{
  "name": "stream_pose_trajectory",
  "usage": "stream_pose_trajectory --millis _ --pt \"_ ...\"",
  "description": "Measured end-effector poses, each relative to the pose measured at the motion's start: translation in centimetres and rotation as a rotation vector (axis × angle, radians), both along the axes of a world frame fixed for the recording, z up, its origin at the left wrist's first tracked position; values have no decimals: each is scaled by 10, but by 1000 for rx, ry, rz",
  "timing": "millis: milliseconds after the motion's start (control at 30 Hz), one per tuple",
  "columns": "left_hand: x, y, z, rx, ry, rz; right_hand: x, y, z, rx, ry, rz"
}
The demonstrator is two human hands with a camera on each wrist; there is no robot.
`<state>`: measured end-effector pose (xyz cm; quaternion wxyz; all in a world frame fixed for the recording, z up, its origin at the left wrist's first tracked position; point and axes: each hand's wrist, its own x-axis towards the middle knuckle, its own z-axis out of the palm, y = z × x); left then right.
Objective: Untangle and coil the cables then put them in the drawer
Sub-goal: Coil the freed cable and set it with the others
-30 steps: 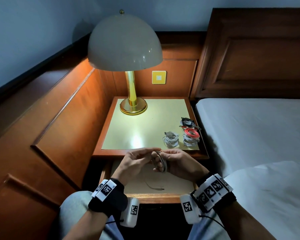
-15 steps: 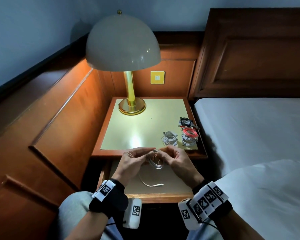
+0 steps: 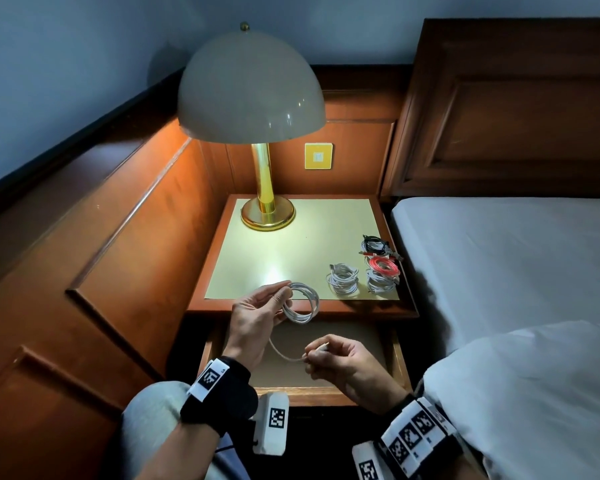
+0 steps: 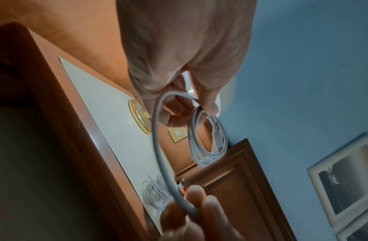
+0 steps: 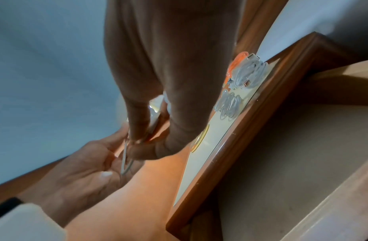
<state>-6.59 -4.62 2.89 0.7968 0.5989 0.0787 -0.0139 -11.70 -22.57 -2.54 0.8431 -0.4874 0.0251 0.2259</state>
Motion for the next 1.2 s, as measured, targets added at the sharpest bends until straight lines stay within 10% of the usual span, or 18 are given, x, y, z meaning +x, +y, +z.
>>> stream_pose_trajectory --millis 267,667,1200 --pt "-5 1 -5 -36 1 -23 24 -3 11 -95 -8 -380" --pt "-10 -9 -14 59 -44 -21 27 -5 37 -66 -27 52" --pt "-14 -11 -21 225 -101 45 21 2 36 -605 -593 -307"
